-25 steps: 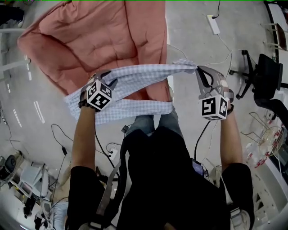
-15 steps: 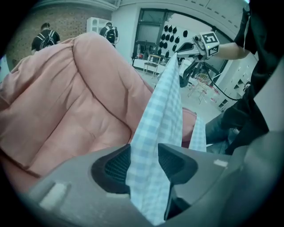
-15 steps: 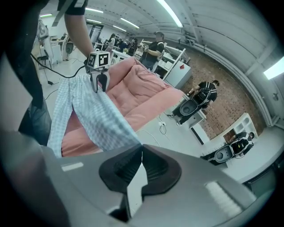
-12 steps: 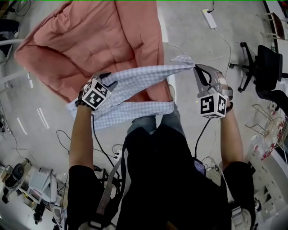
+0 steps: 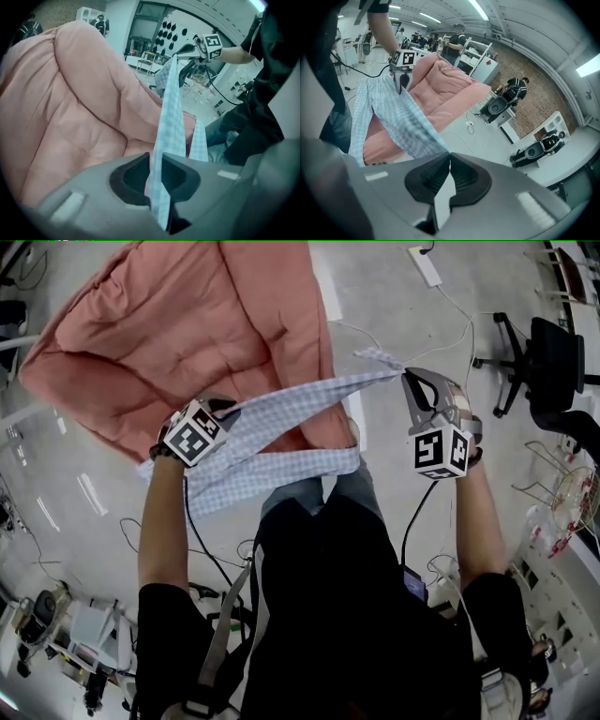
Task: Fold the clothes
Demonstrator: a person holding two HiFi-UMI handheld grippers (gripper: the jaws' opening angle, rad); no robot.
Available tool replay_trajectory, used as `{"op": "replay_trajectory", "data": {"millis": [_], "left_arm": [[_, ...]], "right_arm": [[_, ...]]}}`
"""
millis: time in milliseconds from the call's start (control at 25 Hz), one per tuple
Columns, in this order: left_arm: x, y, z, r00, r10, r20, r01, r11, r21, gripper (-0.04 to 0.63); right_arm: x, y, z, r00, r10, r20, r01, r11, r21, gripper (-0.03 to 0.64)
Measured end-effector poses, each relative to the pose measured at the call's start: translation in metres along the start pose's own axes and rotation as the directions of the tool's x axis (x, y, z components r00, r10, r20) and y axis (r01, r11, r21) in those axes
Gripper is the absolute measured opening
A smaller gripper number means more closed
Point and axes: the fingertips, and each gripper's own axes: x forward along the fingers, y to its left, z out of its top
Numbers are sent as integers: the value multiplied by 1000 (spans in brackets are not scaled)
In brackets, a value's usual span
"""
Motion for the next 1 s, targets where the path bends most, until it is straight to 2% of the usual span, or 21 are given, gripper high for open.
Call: {"op": "replay_trajectory", "data": {"millis": [40,80,280,480,760,1000], "left_arm": [[-1,-1,3,1000,7,6,-7,1000,0,26],[-2,-2,5,1000,14,12,-14,1000,-2,12],[-23,-20,13,997,68,41,-68,998,-7,12],[-39,-60,20,988,143,53,-143,990,1,11],[-50,-139,6,955,286,76,-284,958,-37,11],[-47,-207,-5,932,358,54,-356,934,-45,12]], "right_arm": [[3,0,-5,1000,0,-6,1,1000,7,7],[5,1,-11,1000,0,-13,0,1000,14,8],[9,8,-35,999,1,-41,0,999,37,6],[-7,20,-58,1000,-2,-25,4,998,70,7],[-56,62,-87,1000,-12,21,11,998,63,8],[-90,106,-124,1000,-1,29,0,998,56,7]]}}
